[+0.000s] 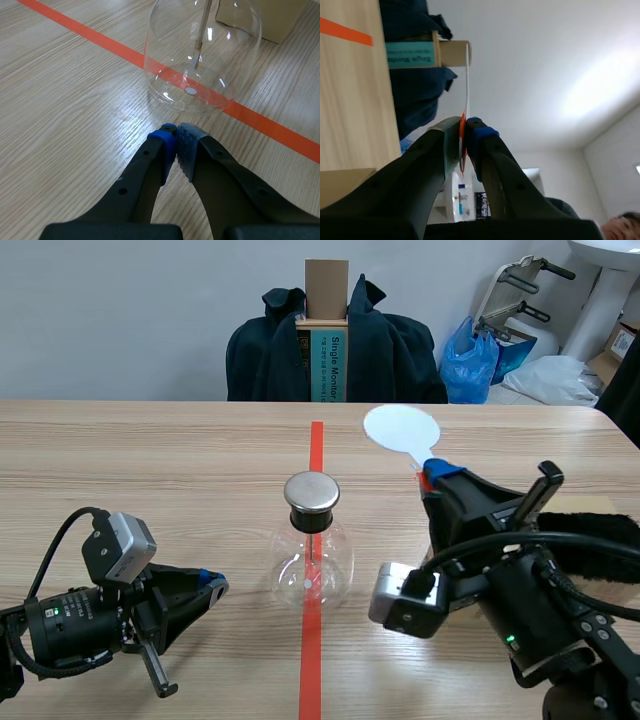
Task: Do the electroscope experiment.
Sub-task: 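Move the plate toward and away from the electroscope, then put the plate down on the right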
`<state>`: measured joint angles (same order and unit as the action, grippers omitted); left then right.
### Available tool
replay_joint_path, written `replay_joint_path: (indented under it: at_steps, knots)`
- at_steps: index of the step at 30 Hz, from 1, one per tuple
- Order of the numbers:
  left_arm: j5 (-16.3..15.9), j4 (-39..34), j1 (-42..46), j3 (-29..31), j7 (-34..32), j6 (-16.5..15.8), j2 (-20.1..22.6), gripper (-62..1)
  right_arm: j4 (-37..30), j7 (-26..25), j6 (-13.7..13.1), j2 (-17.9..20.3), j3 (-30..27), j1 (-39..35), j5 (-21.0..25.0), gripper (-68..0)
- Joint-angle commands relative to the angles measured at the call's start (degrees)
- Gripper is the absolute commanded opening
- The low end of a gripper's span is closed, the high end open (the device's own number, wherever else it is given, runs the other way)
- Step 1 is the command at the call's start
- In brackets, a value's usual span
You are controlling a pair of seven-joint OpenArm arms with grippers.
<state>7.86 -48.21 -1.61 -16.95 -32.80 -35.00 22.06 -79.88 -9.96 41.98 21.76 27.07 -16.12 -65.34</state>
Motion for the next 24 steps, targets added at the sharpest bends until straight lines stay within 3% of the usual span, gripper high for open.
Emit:
replay_joint_path:
  at_steps: [1, 13, 24]
  knots:
    - [-0.8, -1.1, -0.3, 0.2, -0.8, -0.2, -0.1, -58.2, -1.0, 0.3, 2.9, 0.8, -0.5, -0.1, 1.1, -66.7]
    - [-0.8, -1.1, -0.3, 0.2, -0.8, -0.2, -0.1, -58.2, -9.7, 0.6, 2.9, 0.8, -7.7, -12.6, -0.9, -66.7]
    - [-0.8, -1.1, -0.3, 0.2, -0.8, -0.2, -0.1, -58.2, -8.4, 2.2, 2.9, 0.8, -12.4, -18.8, -1.9, -66.7]
